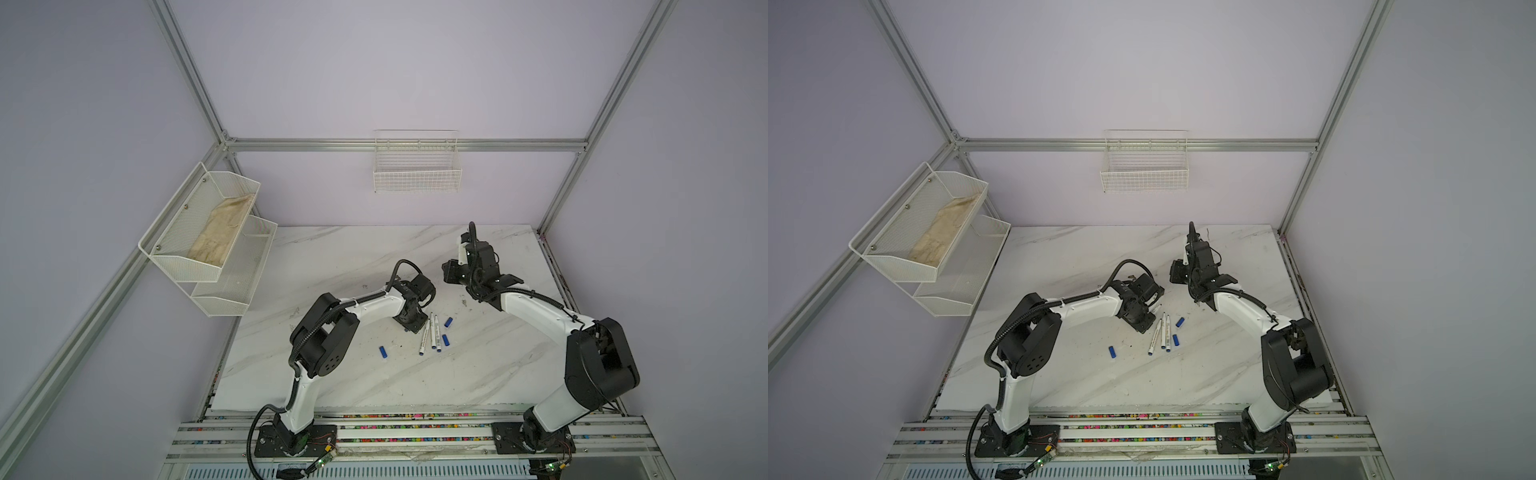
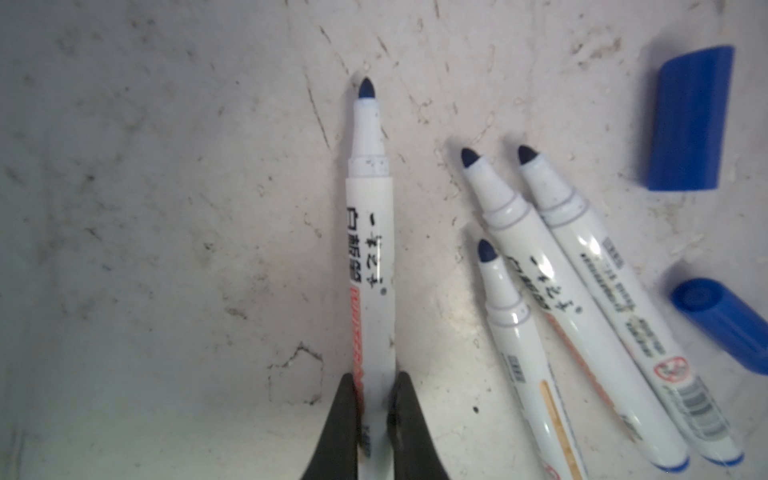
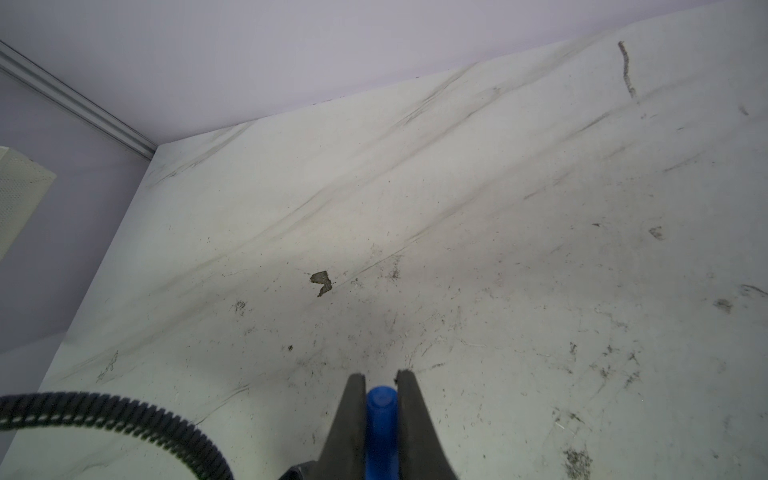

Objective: Insert the pens into the pen caps
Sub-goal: 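Raise the marker upright with the left gripper toward the cap held by the right gripper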

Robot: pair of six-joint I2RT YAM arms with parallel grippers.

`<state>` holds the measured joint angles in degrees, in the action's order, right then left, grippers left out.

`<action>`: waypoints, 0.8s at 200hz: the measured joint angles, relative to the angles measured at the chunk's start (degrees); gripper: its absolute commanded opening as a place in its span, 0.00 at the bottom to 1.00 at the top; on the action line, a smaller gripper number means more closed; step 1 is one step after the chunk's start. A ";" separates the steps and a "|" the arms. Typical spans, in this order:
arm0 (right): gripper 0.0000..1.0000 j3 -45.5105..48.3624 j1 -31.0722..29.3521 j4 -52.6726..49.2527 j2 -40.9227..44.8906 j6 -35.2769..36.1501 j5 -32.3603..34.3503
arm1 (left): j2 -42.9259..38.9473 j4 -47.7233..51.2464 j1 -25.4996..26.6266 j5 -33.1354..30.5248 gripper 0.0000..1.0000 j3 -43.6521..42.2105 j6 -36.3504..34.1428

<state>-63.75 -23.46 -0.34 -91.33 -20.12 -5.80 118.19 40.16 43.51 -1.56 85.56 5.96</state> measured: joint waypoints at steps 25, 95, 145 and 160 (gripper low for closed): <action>0.00 0.15 0.61 0.98 0.04 -0.74 -1.16 | -0.76 -2.08 -1.44 2.51 0.00 -1.05 1.95; 0.00 4.07 0.76 8.35 4.61 -2.64 -7.96 | -20.37 -26.91 -8.87 12.74 0.00 -20.20 8.00; 0.00 5.42 0.76 17.05 6.47 -5.84 -12.24 | -24.06 -41.66 -7.72 17.16 0.00 -28.20 9.79; 0.00 5.51 0.76 18.58 6.47 -6.62 -12.96 | -24.09 -43.87 -7.39 17.53 0.00 -30.01 10.05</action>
<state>-58.24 -22.70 18.24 -84.86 -26.74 -18.76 94.11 -3.70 36.12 15.97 55.55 16.01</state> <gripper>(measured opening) 0.134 0.105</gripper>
